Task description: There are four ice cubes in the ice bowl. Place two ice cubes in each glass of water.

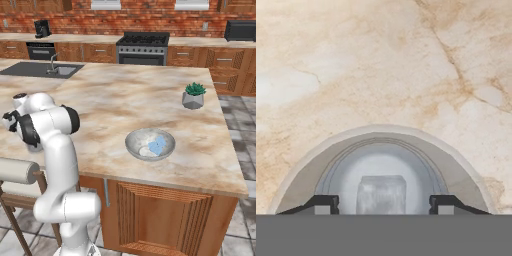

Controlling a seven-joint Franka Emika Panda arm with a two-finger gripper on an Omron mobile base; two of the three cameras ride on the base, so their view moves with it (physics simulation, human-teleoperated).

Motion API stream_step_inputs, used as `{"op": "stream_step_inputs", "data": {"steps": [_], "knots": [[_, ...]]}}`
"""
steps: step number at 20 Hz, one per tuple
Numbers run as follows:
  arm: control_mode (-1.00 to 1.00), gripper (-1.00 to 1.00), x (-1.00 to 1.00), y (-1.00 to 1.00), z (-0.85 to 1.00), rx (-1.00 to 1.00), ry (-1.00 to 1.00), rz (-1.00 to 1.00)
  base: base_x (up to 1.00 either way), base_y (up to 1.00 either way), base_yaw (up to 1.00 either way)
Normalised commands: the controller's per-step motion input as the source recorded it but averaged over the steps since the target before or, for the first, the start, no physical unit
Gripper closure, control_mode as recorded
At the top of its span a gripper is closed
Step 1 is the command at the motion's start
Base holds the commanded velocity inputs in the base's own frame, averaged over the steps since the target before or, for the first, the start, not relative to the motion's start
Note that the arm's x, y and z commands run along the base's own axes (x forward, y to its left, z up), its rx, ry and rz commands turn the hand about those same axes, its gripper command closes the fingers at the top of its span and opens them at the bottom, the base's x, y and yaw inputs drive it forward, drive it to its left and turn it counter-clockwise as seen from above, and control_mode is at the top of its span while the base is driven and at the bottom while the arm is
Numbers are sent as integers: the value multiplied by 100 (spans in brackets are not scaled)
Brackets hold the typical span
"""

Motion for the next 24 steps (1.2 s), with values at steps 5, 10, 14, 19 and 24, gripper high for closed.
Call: {"op": "stream_step_inputs", "data": {"steps": [5, 10, 14, 19, 24], "knots": [[-100, 100, 24, 0, 0, 0, 0, 0, 0, 0, 0], [-100, 100, 3, 0, 19, 0, 0, 0, 0, 0, 0], [-100, 100, -13, -1, 64, 3, -5, 0, 0, 0, 0], [-100, 100, -59, -74, 52, 9, -13, -14, 0, 0, 0], [-100, -100, -67, -100, 17, 12, -14, -19, 0, 0, 0]]}}
